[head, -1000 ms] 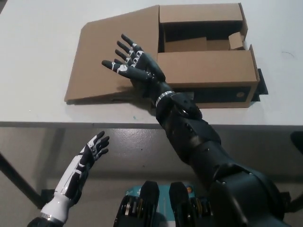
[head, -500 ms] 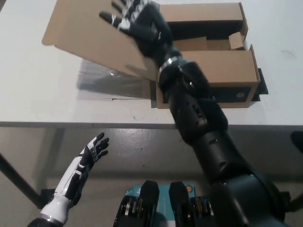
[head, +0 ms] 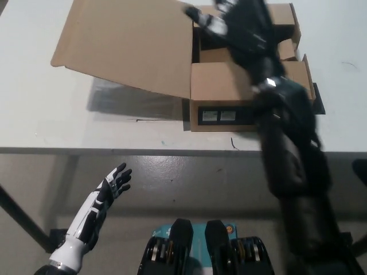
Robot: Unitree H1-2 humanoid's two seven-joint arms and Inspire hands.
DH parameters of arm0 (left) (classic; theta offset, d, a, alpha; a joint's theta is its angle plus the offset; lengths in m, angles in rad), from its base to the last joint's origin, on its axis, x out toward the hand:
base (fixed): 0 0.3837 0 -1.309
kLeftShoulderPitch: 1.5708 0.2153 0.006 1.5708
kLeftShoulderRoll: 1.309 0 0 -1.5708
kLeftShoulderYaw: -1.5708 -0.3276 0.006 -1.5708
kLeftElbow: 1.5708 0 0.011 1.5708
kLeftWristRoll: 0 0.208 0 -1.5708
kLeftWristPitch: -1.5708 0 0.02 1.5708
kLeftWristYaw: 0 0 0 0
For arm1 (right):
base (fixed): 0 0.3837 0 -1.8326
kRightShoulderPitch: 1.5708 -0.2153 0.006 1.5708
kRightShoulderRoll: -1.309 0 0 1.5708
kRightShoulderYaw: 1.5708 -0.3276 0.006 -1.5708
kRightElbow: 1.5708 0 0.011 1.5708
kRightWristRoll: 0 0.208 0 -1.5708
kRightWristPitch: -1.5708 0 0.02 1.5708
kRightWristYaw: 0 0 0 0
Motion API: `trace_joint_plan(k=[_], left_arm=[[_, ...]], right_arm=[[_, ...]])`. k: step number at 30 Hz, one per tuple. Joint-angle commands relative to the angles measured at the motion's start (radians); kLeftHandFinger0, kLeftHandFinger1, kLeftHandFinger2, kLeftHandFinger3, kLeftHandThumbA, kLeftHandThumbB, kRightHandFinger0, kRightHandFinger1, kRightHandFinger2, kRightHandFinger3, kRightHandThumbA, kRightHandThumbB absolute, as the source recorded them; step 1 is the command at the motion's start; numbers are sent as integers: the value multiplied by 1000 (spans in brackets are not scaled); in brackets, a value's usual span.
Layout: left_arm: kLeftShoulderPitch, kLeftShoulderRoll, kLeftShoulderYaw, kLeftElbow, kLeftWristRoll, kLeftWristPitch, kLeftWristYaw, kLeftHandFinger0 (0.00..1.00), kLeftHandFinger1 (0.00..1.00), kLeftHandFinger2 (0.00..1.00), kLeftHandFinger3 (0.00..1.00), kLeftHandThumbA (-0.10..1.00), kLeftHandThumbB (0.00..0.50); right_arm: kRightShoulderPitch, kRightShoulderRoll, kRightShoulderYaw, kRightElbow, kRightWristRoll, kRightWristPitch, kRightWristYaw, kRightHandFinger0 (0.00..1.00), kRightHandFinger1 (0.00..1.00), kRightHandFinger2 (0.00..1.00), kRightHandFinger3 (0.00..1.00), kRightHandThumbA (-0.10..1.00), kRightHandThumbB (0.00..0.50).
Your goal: A small storage box is placed at the center of the table and the robot uses its right hand to slide under its lid and push it upwards to open it
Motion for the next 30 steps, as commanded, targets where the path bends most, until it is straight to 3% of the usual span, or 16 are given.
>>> trace_joint_plan(k=[1, 5, 7, 12, 13, 15, 17, 18, 19, 23, 25, 30], left_arm=[[-24, 13, 13, -41, -14, -14, 4, 1000, 1000, 1000, 1000, 1000, 382], [-27, 11, 10, -35, -5, -21, 6, 1000, 1000, 1000, 1000, 1000, 374], [-30, 11, 8, -39, 0, -10, 7, 1000, 1000, 1000, 1000, 1000, 379], [-32, 12, 8, -49, -4, 2, 5, 1000, 1000, 1000, 1000, 1000, 374], [-33, 13, 7, -50, -5, 2, 3, 1000, 1000, 1000, 1000, 1000, 362], [-30, 17, 6, -56, -4, 6, 1, 1000, 1000, 1000, 1000, 1000, 361], [-33, 19, 7, -47, -2, -9, -1, 1000, 1000, 1000, 1000, 1000, 362], [-32, 20, 8, -48, 0, -11, 1, 1000, 1000, 1000, 1000, 1000, 363], [-36, 15, 10, -39, -2, -21, 4, 1000, 1000, 1000, 1000, 1000, 368], [-41, 9, 11, -42, -3, -13, 7, 1000, 1000, 1000, 1000, 1000, 365], [-46, 7, 15, -37, -6, -18, 10, 1000, 1000, 1000, 1000, 1000, 368], [-48, 15, 15, -29, -12, -23, -3, 1000, 1000, 1000, 1000, 1000, 385]], right_arm=[[252, -255, -74, -917, -73, 124, 8, 1000, 1000, 1000, 1000, 1000, 408], [497, -317, -140, -1019, -18, 37, 38, 1000, 1000, 1000, 1000, 1000, 420], [604, -308, -151, -1057, -45, 22, 28, 1000, 1000, 1000, 1000, 1000, 439], [807, -282, -142, -1021, -69, -62, 39, 1000, 1000, 1000, 1000, 1000, 416], [846, -273, -130, -963, -76, -111, 55, 1000, 1000, 1000, 1000, 1000, 365], [874, -259, -120, -891, -87, -152, 57, 1000, 1000, 1000, 1000, 1000, 365], [898, -261, -101, -818, -56, -178, 78, 1000, 1000, 1000, 1000, 1000, 327], [903, -261, -94, -795, -56, -191, 81, 1000, 1000, 1000, 1000, 1000, 249], [909, -249, -87, -739, -81, -205, 72, 1000, 1000, 1000, 1000, 1000, 312], [906, -245, -63, -593, -103, -250, 72, 1000, 1000, 1000, 1000, 1000, 303], [898, -235, -47, -523, -105, -252, 69, 1000, 1000, 1000, 1000, 1000, 329], [880, -225, -5, -400, -152, -278, 62, 1000, 1000, 1000, 1000, 1000, 293]])
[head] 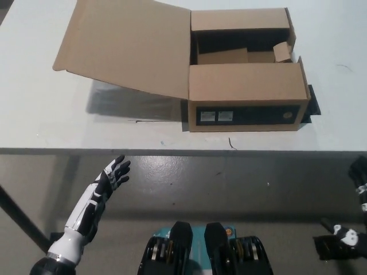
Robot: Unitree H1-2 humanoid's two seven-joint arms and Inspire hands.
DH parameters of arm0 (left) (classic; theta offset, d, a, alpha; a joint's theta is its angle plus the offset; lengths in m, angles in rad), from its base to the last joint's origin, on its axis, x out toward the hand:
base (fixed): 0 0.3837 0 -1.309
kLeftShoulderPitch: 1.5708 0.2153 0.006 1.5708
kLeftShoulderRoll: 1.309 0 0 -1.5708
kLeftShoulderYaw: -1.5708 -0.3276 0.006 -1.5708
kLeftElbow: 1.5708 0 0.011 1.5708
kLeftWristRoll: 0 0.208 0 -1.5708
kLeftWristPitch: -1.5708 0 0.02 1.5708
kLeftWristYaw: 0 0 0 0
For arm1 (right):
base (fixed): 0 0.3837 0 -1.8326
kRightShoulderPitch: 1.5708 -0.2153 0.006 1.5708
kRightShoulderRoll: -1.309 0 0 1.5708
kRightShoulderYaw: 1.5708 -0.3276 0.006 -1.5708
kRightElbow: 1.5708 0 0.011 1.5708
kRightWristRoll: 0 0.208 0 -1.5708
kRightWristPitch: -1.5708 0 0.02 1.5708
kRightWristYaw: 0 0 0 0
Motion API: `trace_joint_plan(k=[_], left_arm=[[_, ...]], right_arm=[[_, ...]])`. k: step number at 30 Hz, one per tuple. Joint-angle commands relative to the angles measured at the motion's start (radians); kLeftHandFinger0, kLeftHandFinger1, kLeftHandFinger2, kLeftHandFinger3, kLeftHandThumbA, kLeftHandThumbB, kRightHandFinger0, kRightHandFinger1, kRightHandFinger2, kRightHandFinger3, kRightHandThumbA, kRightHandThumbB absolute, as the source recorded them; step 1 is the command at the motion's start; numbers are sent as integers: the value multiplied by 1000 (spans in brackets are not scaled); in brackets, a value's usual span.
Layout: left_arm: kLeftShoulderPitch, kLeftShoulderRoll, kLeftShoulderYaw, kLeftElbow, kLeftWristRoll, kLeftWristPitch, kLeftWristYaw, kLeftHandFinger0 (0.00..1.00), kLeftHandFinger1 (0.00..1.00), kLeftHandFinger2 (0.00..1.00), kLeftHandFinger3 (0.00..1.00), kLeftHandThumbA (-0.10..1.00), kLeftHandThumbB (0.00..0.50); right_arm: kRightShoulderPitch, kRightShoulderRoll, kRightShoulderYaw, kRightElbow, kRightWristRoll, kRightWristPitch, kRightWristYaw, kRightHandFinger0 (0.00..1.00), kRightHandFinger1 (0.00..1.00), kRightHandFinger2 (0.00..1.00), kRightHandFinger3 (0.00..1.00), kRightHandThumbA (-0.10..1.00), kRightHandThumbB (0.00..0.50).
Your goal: A small storage box is placed at the center of the table and the robot uses its right hand to slide under its lid and push it upwards to open it
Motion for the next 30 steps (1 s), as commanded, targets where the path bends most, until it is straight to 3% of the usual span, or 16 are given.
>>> trace_joint_plan(k=[1, 3, 7, 9, 10, 14, 22, 30], left_arm=[[-25, 13, 5, -24, -13, -21, -3, 1000, 1000, 1000, 1000, 1000, 386], [-22, 13, 4, -29, -8, -16, -2, 1000, 1000, 1000, 1000, 1000, 390], [-21, 16, 3, -26, -9, -20, -5, 1000, 1000, 1000, 1000, 1000, 388], [-19, 15, 3, -29, -8, -9, -3, 1000, 1000, 1000, 1000, 1000, 393], [-19, 14, 3, -29, -4, -9, 0, 1000, 1000, 1000, 1000, 1000, 396], [-17, 17, 1, -28, 0, -7, -2, 1000, 1000, 1000, 1000, 1000, 398], [-14, 17, 6, -22, -8, 1, -1, 1000, 1000, 1000, 1000, 1000, 401], [-18, 19, 6, -6, -3, -23, -1, 1000, 1000, 1000, 1000, 1000, 383]], right_arm=[[-32, -2, 31, 71, -59, -108, 22, 1000, 1000, 1000, 1000, 1000, 290], [-39, -11, 48, 125, -47, -95, 35, 1000, 1000, 1000, 1000, 1000, 283], [-67, -14, 63, 232, -46, -118, 40, 1000, 1000, 1000, 1000, 1000, 216], [-71, -11, 63, 239, -53, -106, 29, 1000, 1000, 1000, 1000, 1000, 230], [-72, -9, 61, 244, -42, -100, 29, 1000, 1000, 1000, 1000, 1000, 209], [-75, -6, 57, 261, -36, -100, 28, 1000, 1000, 1000, 1000, 1000, 211], [-83, 1, 63, 282, -39, -119, 33, 1000, 1000, 1000, 1000, 1000, 167], [-88, 2, 63, 290, -57, -119, 22, 1000, 1000, 1000, 1000, 1000, 171]])
